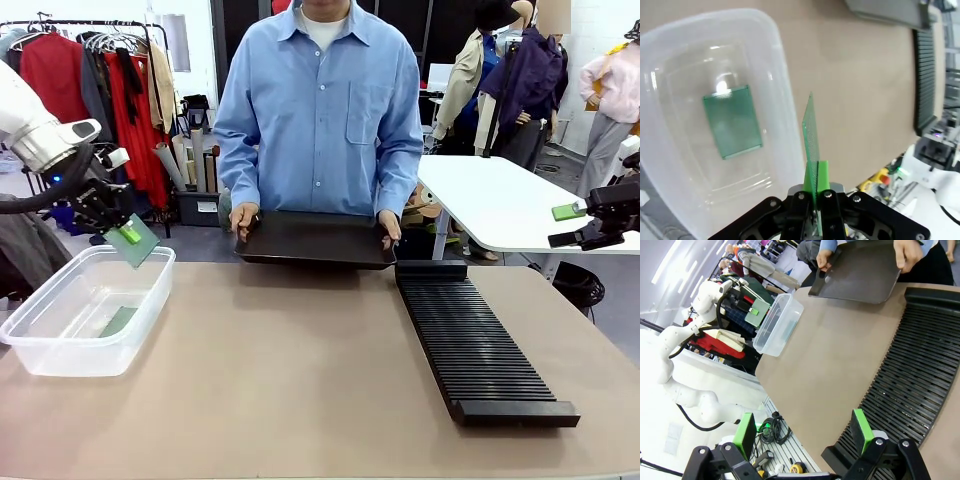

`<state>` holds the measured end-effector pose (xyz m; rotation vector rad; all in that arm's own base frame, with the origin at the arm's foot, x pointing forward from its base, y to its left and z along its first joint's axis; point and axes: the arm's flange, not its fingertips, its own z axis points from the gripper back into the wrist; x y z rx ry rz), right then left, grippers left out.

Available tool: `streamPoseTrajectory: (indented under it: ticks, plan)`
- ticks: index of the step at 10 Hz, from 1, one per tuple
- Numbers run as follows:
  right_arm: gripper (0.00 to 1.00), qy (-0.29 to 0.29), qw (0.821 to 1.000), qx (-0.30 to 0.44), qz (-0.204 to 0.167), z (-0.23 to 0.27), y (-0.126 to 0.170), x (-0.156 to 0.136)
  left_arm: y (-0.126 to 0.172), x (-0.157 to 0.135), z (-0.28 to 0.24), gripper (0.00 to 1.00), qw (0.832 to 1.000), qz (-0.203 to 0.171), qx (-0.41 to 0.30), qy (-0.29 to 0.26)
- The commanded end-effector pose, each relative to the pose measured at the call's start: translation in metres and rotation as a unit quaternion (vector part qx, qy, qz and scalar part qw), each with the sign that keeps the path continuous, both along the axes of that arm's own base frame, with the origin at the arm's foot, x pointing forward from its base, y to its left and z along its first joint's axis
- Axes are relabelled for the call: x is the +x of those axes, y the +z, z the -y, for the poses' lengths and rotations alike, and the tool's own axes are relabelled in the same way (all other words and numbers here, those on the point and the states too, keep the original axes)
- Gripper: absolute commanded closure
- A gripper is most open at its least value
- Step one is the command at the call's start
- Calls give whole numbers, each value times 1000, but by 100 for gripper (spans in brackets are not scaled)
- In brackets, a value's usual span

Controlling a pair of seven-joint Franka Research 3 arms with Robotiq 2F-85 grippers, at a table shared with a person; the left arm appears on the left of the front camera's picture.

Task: Sort PCBs into racks and boxes based on the side picked up.
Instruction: If the short side of the Blank PCB is picked up, insert it into the PCB Rack ; if the long side is picked up, place it in the Organizing box.

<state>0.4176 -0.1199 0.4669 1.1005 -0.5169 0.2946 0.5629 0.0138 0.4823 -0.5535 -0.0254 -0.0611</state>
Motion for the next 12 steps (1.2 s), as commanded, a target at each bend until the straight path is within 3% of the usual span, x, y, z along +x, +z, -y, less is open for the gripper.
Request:
streamPoseTrajectory:
  ticks: [1,3,5,12]
  plan:
    - [0,-1,1000,2,-1,-1,2,0,7,2,3,100,998,4,58,17]
    - [0,-1,1000,2,-1,-1,2,0,7,6,0,100,994,28,103,22]
    - [0,-1,1000,2,-1,-1,2,0,0,10,-2,100,994,27,104,14]
    - [0,-1,1000,2,-1,-1,2,0,-66,8,-2,100,996,-27,84,14]
